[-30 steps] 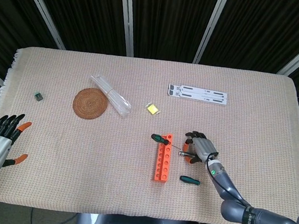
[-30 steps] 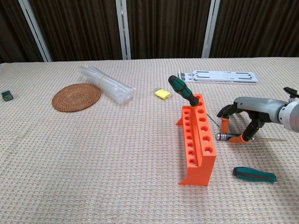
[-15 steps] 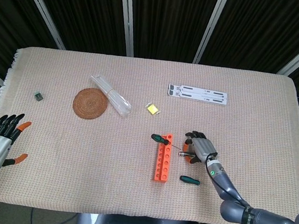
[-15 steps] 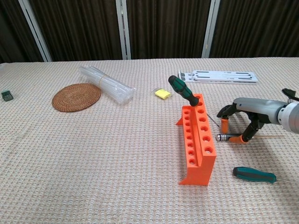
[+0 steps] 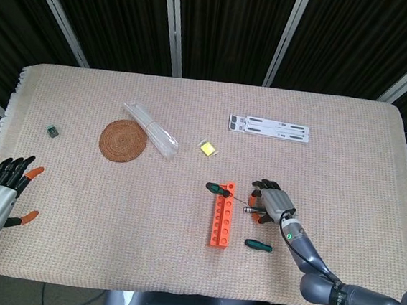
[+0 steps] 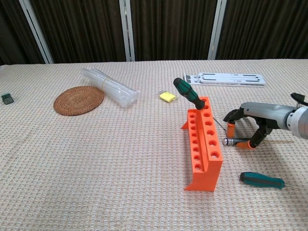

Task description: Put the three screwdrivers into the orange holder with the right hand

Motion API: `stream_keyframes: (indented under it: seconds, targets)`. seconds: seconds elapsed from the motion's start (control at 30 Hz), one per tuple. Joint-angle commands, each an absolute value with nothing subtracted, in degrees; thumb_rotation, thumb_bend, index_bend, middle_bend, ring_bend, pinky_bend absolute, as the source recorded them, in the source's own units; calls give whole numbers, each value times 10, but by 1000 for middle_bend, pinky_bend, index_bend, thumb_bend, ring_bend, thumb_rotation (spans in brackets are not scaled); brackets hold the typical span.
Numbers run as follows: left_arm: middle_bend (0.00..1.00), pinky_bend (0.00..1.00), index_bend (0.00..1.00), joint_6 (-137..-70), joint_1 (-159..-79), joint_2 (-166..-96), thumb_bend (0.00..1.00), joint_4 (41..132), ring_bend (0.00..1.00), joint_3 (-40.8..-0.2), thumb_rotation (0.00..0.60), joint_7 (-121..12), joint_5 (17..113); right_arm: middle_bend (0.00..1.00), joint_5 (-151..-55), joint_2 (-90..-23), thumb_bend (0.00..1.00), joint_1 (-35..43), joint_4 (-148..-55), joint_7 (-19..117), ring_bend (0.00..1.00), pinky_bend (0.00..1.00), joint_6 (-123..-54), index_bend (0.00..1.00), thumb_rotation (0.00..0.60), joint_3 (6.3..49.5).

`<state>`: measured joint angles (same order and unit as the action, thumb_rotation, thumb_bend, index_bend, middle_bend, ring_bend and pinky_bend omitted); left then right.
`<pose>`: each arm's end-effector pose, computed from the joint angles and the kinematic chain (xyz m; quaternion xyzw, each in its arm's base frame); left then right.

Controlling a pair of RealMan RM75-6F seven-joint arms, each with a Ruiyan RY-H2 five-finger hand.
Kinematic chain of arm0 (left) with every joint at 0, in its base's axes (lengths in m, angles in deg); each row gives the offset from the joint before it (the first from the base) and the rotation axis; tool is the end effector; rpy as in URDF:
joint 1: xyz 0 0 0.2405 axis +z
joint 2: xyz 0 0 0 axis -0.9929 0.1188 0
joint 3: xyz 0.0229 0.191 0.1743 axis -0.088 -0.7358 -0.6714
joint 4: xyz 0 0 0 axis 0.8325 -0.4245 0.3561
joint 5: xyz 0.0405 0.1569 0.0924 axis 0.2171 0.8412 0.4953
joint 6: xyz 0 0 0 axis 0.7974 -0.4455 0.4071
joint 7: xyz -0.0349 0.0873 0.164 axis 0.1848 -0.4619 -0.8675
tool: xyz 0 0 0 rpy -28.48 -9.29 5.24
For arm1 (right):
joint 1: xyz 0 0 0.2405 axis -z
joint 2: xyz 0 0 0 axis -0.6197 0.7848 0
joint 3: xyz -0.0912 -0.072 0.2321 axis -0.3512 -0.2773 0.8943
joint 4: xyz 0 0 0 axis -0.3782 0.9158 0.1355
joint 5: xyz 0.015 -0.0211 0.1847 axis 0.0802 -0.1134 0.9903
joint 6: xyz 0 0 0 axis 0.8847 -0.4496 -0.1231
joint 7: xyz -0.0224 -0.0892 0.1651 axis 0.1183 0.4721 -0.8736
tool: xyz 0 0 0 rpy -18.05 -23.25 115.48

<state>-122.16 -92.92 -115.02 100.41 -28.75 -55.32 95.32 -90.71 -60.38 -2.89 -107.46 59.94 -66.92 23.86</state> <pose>-0.2909 0.2402 0.1516 -0.6660 -0.3398 -0.3824 0.5429 -0.2225 -0.3686 -0.0334 0.6930 -0.5500 0.2674 0.3817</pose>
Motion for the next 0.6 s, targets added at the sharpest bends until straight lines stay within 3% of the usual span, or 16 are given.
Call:
stream_keyframes:
  seconds: [0.03,0.6]
  targets:
    - [0,0,151,-1222,-929,-1150,142,1003,0,-288,600,-553,952,138,-906,-605,318,-29,-1073,599,0,0,-670,476,600,239]
    - [0,0,151,-1224,-927,-1152,141,995,0,-288,600,-543,952,158,-912,-586,380,-17,-1089,595,0,0,-690,538,600,245]
